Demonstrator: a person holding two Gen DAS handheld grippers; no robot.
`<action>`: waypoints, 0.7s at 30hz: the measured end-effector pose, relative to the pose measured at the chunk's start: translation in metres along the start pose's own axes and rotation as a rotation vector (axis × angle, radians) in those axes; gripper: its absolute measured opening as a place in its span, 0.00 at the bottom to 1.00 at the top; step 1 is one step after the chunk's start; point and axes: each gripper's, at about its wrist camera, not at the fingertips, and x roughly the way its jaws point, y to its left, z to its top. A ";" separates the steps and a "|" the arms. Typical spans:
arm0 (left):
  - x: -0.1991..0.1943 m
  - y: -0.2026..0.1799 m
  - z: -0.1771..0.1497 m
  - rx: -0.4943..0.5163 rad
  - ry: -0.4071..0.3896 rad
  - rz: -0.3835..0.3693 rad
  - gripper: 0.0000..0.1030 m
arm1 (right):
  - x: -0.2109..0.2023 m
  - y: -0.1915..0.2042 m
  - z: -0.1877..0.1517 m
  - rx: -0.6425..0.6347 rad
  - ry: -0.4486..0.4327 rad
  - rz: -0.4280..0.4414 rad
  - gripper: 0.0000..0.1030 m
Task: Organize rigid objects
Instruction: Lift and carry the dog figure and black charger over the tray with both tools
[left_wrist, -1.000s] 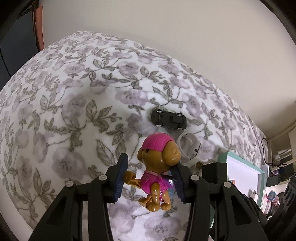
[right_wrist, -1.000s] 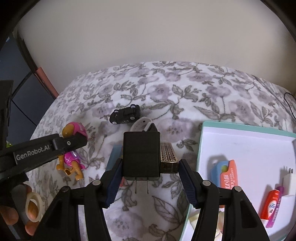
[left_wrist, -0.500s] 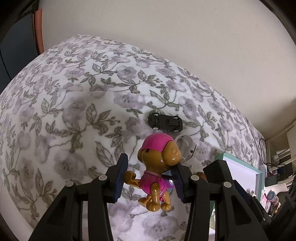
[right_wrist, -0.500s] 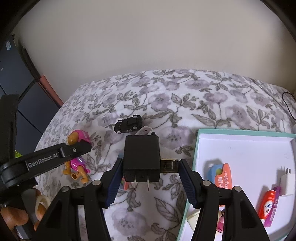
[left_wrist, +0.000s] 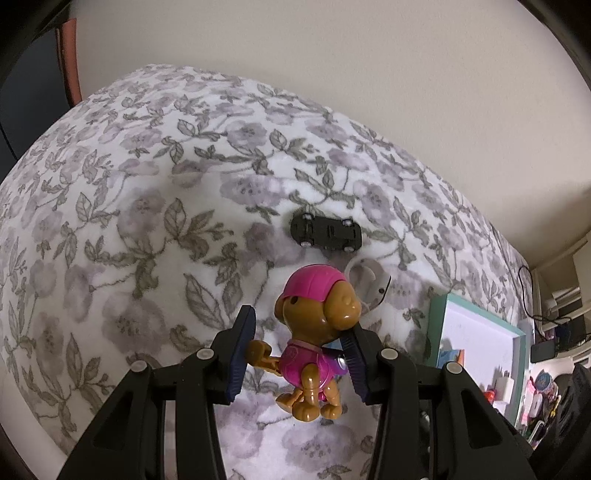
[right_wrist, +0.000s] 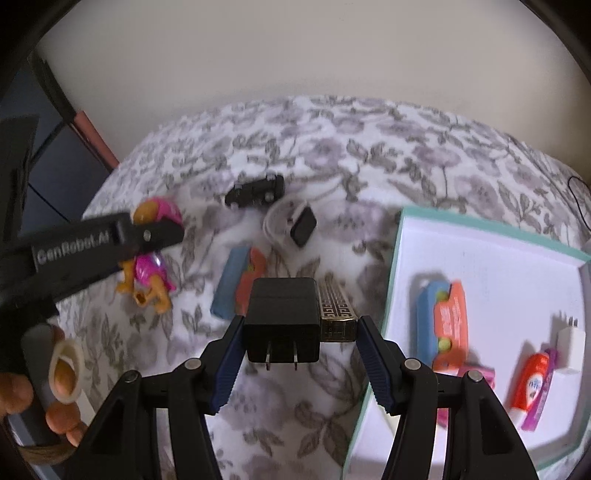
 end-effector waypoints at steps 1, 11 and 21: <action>0.003 -0.001 -0.002 0.010 0.015 0.005 0.46 | 0.003 0.000 -0.003 -0.005 0.024 -0.002 0.61; 0.036 -0.006 -0.016 0.086 0.142 0.040 0.45 | 0.025 0.003 -0.023 -0.032 0.131 -0.008 0.61; 0.049 -0.010 -0.021 0.159 0.194 0.099 0.40 | 0.029 0.010 -0.025 -0.083 0.174 -0.030 0.61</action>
